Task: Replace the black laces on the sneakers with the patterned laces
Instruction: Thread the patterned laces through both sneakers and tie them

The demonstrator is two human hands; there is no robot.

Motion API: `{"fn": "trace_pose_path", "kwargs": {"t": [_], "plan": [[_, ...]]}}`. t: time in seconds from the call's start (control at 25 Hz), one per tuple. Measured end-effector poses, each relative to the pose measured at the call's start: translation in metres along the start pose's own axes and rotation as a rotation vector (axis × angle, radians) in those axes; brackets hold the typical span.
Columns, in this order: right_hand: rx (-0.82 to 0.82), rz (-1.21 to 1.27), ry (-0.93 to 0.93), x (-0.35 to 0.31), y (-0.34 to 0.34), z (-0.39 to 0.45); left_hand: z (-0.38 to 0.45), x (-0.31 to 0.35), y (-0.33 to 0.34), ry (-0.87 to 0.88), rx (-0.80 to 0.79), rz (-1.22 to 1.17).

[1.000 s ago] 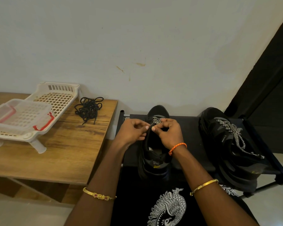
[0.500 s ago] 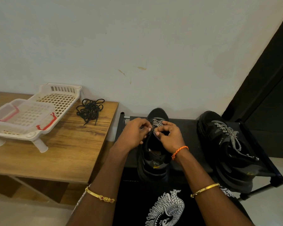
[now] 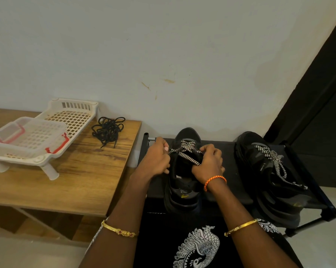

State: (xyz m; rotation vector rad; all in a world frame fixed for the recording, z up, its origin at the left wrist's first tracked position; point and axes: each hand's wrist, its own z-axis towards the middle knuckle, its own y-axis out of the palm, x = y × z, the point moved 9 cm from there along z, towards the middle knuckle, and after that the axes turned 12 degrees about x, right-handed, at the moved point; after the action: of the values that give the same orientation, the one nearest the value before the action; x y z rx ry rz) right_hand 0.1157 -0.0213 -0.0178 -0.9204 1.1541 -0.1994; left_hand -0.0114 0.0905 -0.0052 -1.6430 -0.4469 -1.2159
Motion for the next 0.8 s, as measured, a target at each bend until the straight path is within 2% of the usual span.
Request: {"fn": "trace_pose_path", "kwargs": {"t": [0.12, 0.28, 0.36, 0.44, 0.52, 0.56, 0.68, 0.72, 0.8], "plan": [[-0.01, 0.019, 0.142, 0.014, -0.002, -0.003, 0.0, -0.01, -0.016, -0.137, 0.155, -0.149], [-0.013, 0.041, 0.225, 0.026, -0.004, -0.003, -0.007, -0.027, -0.072, -0.244, 0.595, -0.135], [-0.024, 0.075, 0.257, 0.031, -0.002, -0.002, -0.02, -0.042, -0.098, -0.355, 0.816, -0.167], [-0.039, 0.111, 0.281, 0.033, 0.001, -0.002, -0.029, -0.057, -0.115, -0.461, 0.95, -0.214], [-0.072, 0.136, 0.278, 0.03, 0.004, -0.002, -0.024, -0.055, -0.115, -0.425, 0.906, -0.073], [-0.085, 0.138, 0.262, 0.027, 0.004, -0.002, -0.017, -0.043, -0.107, -0.321, 0.803, 0.077], [-0.089, 0.107, 0.169, 0.017, 0.004, 0.003, -0.004, 0.004, -0.04, 0.125, 0.343, 0.419], [-0.081, 0.1, 0.142, 0.015, 0.003, 0.005, -0.008, 0.013, -0.017, 0.217, 0.228, 0.45], [-0.083, 0.092, 0.12, 0.012, 0.004, 0.007, -0.01, 0.018, 0.001, 0.268, 0.168, 0.44]]}}
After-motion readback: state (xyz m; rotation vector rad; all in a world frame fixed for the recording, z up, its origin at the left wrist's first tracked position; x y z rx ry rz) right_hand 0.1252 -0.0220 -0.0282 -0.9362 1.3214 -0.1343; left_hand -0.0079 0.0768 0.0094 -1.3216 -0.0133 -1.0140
